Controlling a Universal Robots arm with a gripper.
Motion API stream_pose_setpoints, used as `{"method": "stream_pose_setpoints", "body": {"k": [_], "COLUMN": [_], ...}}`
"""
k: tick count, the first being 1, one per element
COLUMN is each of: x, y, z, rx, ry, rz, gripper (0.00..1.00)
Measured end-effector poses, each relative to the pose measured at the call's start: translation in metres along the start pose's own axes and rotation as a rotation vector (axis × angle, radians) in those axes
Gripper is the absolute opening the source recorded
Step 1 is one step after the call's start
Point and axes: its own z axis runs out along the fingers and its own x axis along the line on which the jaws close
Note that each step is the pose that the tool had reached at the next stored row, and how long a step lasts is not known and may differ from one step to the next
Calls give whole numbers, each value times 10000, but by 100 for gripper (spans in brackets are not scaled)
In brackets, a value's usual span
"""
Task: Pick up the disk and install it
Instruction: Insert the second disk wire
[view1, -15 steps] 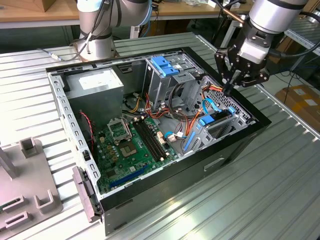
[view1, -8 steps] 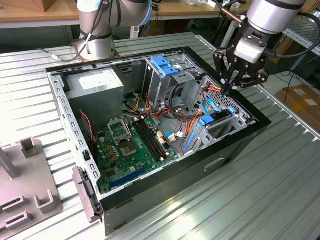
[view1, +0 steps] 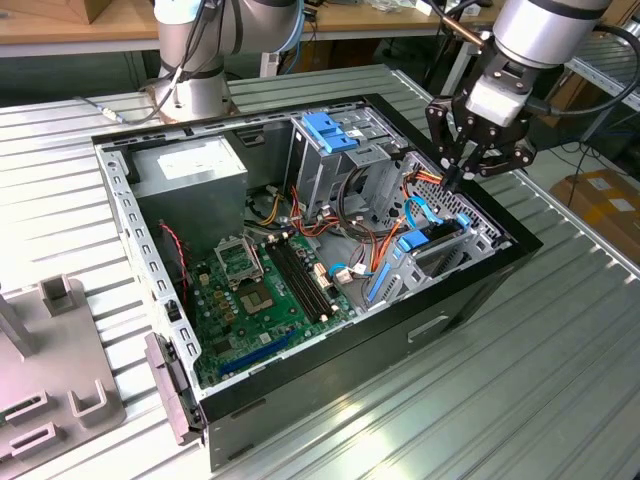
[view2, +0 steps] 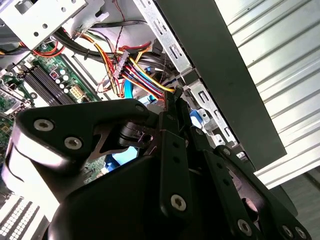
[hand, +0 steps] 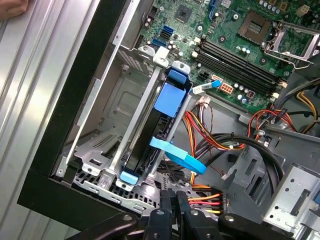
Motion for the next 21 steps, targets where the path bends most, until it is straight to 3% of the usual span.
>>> {"method": "stream_pose_setpoints", "body": {"k": [4, 9, 13, 17, 21], "x": [0, 0, -6, -7, -24], "y": [0, 1, 15, 17, 72], "z": [3, 9, 16, 30, 33], "rx": [-3, -11, -12, -17, -18], "ry": [38, 128, 149, 200, 210], "rz": [370, 1223, 1405, 1881, 1972], "gripper": [17, 17, 17, 17, 17]}}
